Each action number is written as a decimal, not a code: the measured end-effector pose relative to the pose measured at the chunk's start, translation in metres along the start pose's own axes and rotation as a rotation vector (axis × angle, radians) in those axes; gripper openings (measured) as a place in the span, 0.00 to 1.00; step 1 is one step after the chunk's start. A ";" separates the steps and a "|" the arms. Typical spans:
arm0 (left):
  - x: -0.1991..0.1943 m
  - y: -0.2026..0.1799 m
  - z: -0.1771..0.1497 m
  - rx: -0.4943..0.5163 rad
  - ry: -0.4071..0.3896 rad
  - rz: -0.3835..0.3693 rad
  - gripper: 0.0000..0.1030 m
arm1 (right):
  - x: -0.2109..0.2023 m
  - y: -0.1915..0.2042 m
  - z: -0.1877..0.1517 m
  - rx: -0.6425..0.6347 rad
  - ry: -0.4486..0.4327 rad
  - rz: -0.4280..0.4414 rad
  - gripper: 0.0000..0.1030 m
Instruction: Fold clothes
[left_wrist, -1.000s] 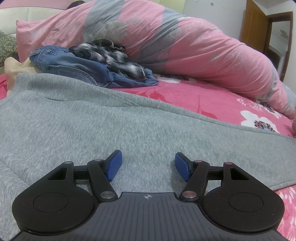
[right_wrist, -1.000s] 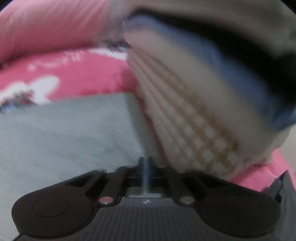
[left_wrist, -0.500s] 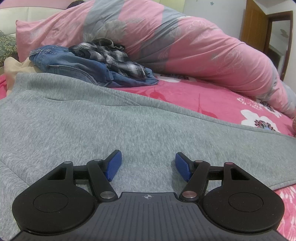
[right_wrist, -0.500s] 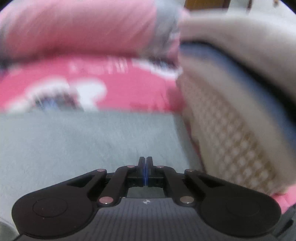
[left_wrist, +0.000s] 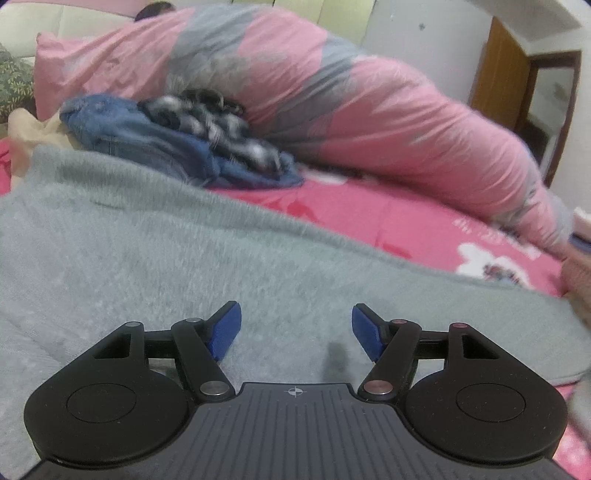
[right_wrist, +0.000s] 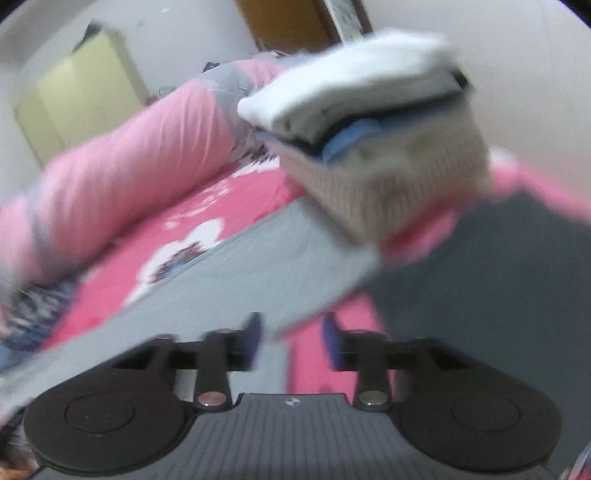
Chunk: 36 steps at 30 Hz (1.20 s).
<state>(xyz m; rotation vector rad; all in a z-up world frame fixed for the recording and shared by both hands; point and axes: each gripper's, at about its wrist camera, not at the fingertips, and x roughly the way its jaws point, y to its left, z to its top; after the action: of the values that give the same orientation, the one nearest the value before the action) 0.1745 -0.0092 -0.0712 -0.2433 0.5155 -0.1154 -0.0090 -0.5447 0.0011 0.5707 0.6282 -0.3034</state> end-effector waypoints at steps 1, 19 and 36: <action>-0.010 -0.002 0.002 -0.002 -0.011 -0.016 0.65 | 0.000 -0.004 -0.008 0.048 0.031 0.035 0.47; -0.150 -0.020 -0.058 0.211 0.155 -0.363 0.71 | 0.078 -0.020 -0.055 0.346 0.170 0.228 0.40; -0.100 -0.032 -0.083 0.008 0.332 -0.589 0.62 | 0.044 0.101 0.028 0.183 -0.101 0.584 0.04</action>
<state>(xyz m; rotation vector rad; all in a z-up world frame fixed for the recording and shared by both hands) 0.0452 -0.0400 -0.0859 -0.3659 0.7610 -0.7407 0.0813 -0.4836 0.0335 0.8799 0.3152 0.1622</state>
